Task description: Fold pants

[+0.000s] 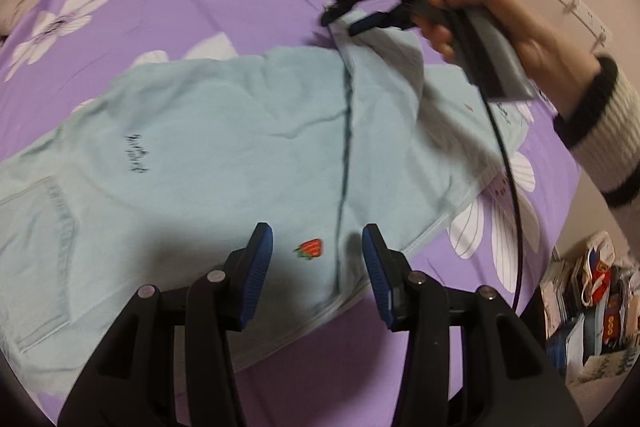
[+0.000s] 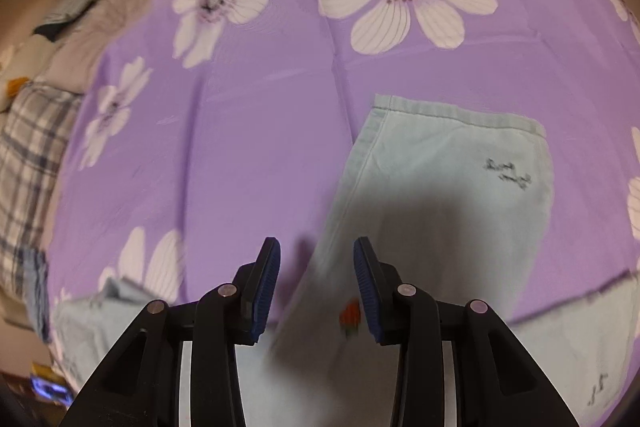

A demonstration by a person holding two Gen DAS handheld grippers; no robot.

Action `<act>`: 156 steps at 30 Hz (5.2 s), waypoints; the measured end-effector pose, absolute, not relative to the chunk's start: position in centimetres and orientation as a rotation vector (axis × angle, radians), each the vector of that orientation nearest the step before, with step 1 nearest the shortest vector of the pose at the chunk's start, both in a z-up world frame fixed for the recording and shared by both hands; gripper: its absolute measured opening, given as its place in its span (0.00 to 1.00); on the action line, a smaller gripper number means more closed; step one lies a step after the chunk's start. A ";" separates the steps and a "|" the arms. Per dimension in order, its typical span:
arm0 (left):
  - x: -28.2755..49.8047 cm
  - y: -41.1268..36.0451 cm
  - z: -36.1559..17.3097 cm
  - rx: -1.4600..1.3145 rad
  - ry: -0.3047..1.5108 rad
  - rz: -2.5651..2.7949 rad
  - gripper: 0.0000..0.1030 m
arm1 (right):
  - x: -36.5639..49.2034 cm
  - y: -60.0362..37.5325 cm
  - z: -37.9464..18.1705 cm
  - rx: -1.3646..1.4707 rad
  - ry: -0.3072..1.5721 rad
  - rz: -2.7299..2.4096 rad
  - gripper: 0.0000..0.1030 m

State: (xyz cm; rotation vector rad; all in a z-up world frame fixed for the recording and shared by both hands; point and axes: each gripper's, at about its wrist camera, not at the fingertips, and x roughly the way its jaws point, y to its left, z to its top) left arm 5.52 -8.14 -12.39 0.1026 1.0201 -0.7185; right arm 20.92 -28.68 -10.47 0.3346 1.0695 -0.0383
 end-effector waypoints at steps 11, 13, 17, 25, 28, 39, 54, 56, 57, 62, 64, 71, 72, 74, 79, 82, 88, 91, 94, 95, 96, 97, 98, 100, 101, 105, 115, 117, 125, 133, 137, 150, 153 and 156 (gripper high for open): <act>4.9 -9.4 -13.1 0.189 0.992 -0.722 0.16 | 15.7 -31.9 -9.7 0.405 0.924 -0.088 0.04; 4.5 -9.5 -13.1 0.203 0.984 -0.723 0.15 | 12.4 -33.4 -8.2 0.453 0.840 -0.067 0.04; 3.7 -10.0 -12.8 0.231 0.969 -0.738 0.14 | 4.3 -36.5 -5.5 0.547 0.663 -0.061 0.04; 2.8 -10.9 -12.5 0.326 0.949 -0.744 0.13 | -5.3 -40.4 -9.2 0.795 0.530 -0.164 0.04; 2.9 -10.9 -12.6 0.346 0.955 -0.727 0.18 | -6.8 -41.9 -13.8 0.919 0.591 -0.200 0.04; 3.2 -11.9 -13.0 0.365 0.946 -0.651 0.15 | -7.2 -46.3 -15.0 1.099 0.490 -0.224 0.40; 1.6 -10.7 -11.6 0.361 0.880 -0.674 0.10 | -9.4 -46.4 -12.9 0.935 0.519 -0.269 0.04; 1.4 -10.8 -11.8 0.369 0.881 -0.672 0.10 | -9.4 -46.5 -13.9 0.967 0.546 -0.288 0.04; 1.4 -10.9 -12.0 0.380 0.884 -0.663 0.10 | -9.4 -46.5 -14.2 0.970 0.547 -0.289 0.04; 1.8 -10.8 -12.3 0.364 0.921 -0.647 0.13 | -8.7 -47.9 -16.4 1.013 0.617 -0.300 0.04; 1.5 -10.2 -11.7 0.337 0.931 -0.655 0.16 | -9.7 -48.3 -16.0 1.028 0.594 -0.333 0.05; 1.1 -4.9 -8.5 0.121 0.915 -0.621 0.40 | -12.2 -45.2 -11.3 0.738 0.542 -0.488 0.30; 1.6 -4.2 -8.3 0.093 0.910 -0.586 0.40 | -11.3 -43.8 -10.8 0.694 0.559 -0.419 0.30; 3.1 -2.3 -8.4 0.011 0.923 -0.505 0.39 | -9.0 -40.5 -10.3 0.597 0.601 -0.283 0.29; 5.3 3.1 -9.4 -0.140 0.929 -0.300 0.38 | -2.8 -29.1 -10.9 0.298 0.712 -0.004 0.28; 5.5 7.1 -10.5 -0.148 0.935 -0.156 0.38 | -1.7 -23.8 -11.9 0.154 0.736 0.129 0.26; 4.3 15.6 -12.2 -0.317 0.965 -0.061 0.18 | -1.3 -18.7 -14.0 -0.034 0.844 0.269 0.26; 3.7 16.9 -11.3 -0.393 0.937 -0.085 0.21 | -0.8 -18.8 -13.1 0.026 0.882 0.378 0.26; 3.7 16.1 -10.2 -0.383 0.894 -0.119 0.41 | 1.2 -19.0 -11.1 0.108 0.843 0.428 0.26; 3.9 15.7 -10.0 -0.378 0.883 -0.136 0.46 | 2.6 -18.9 -10.4 0.150 0.834 0.445 0.26; 4.1 15.3 -10.0 -0.365 0.874 -0.139 0.50 | 3.7 -18.6 -10.1 0.181 0.830 0.457 0.26; 4.6 15.0 -10.1 -0.346 0.871 -0.134 0.50 | 5.7 -18.2 -9.4 0.219 0.828 0.470 0.26; 5.2 14.6 -10.3 -0.336 0.877 -0.131 0.50 | 6.3 -17.3 -9.3 0.228 0.821 0.483 0.26; 6.2 15.0 -11.5 -0.348 0.908 -0.129 0.50 | 9.1 -15.8 -8.5 0.231 0.814 0.486 0.30; 6.5 15.2 -12.2 -0.357 0.926 -0.126 0.50 | 10.0 -15.2 -8.4 0.223 0.815 0.484 0.30; 6.0 15.4 -12.6 -0.329 0.913 -0.150 0.50 | 15.0 -12.6 -9.3 0.204 0.914 0.525 0.30; 5.8 16.4 -12.8 -0.374 0.908 -0.180 0.50 | 22.2 -11.3 -12.5 0.217 0.954 0.297 0.30; 5.7 16.2 -12.8 -0.363 0.908 -0.179 0.50 | 21.3 -12.3 -11.7 0.295 0.920 0.307 0.30; 6.0 15.4 -12.8 -0.355 0.910 -0.151 0.53 | 10.8 -12.4 -11.7 0.102 0.921 0.416 0.30; 5.5 14.3 -11.9 -0.318 0.951 -0.093 0.53 | 0.8 -15.6 -13.2 0.071 0.924 0.466 0.39; 4.0 11.9 -10.4 -0.290 0.924 -0.133 0.53 | -0.3 -22.1 -11.6 0.266 0.867 0.376 0.40; 5.5 3.6 -13.4 -0.241 1.037 -0.310 0.56 | -1.1 -35.2 -15.3 0.782 0.725 0.232 0.43; 5.3 2.8 -13.2 -0.177 1.046 -0.296 0.56 | -3.6 -42.2 -16.2 0.902 0.644 0.130 0.43; 5.2 2.2 -13.2 -0.148 1.054 -0.275 0.58 | -5.4 -48.0 -16.4 0.993 0.579 0.047 0.43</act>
